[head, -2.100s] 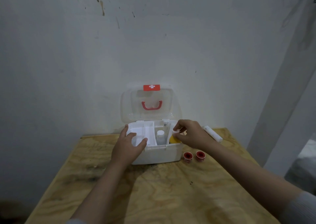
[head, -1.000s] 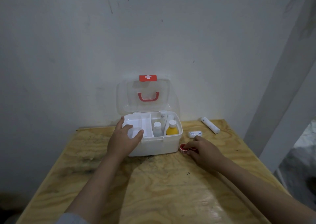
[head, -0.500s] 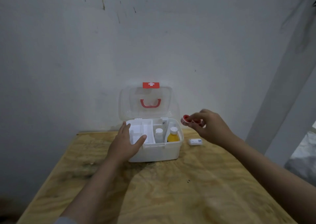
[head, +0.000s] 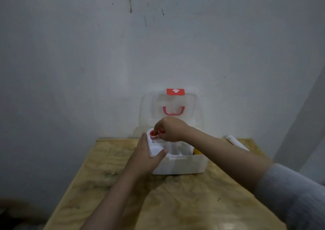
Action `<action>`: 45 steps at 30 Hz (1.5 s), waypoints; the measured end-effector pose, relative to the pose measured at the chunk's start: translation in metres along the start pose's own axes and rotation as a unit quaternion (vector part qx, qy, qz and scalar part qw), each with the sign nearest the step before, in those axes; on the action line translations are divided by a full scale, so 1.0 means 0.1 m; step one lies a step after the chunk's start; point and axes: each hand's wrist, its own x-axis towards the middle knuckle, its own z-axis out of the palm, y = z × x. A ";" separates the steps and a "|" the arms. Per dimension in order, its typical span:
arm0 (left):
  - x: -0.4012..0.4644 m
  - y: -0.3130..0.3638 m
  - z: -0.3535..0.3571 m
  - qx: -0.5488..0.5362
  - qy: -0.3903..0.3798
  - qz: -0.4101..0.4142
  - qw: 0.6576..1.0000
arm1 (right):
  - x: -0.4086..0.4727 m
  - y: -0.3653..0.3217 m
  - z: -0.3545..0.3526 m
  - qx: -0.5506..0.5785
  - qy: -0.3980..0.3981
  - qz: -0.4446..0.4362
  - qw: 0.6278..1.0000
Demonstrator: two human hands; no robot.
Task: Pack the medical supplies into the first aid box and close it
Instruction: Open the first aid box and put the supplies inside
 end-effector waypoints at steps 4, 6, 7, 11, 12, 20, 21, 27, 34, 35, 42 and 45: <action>-0.01 0.00 0.01 -0.013 0.004 -0.014 1.000 | 0.09 -0.03 0.08 -0.018 -0.028 -0.003 0.999; 0.00 -0.03 0.02 -0.028 0.003 -0.010 1.000 | 0.11 -0.02 0.10 -0.022 -0.037 -0.003 0.999; 0.01 -0.04 0.02 -0.035 0.001 -0.011 0.999 | 0.11 -0.02 0.09 -0.021 -0.038 -0.005 0.999; 0.01 -0.06 0.02 -0.037 -0.005 -0.006 0.999 | 0.00 0.04 -0.05 0.005 -0.004 0.002 1.000; 0.01 -0.07 0.01 -0.028 -0.008 -0.006 1.000 | -0.06 0.07 -0.10 0.013 0.012 0.006 1.000; 0.01 -0.06 -0.02 0.042 -0.006 -0.004 0.999 | -0.95 1.05 -0.26 0.040 0.102 0.169 0.980; 0.02 -0.06 -0.01 0.048 -0.005 -0.006 0.999 | -1.08 1.23 -0.23 0.033 0.106 0.197 0.974; 0.06 -0.12 0.00 0.052 -0.005 -0.006 0.999 | -1.78 2.09 0.13 -0.007 0.102 0.336 0.936; 0.04 -0.08 0.01 0.034 -0.007 -0.006 0.999 | -1.95 2.30 0.45 0.057 0.166 0.374 0.911; 0.04 -0.08 0.01 0.030 -0.006 -0.012 0.999 | -1.95 2.29 0.49 0.067 0.183 0.369 0.909; 0.03 -0.04 0.03 0.029 0.007 -0.026 0.999 | -1.83 2.26 0.56 0.130 0.264 0.372 0.880; 0.01 -0.02 0.03 0.030 0.007 -0.027 0.999 | -1.80 2.22 0.59 0.152 0.302 0.375 0.863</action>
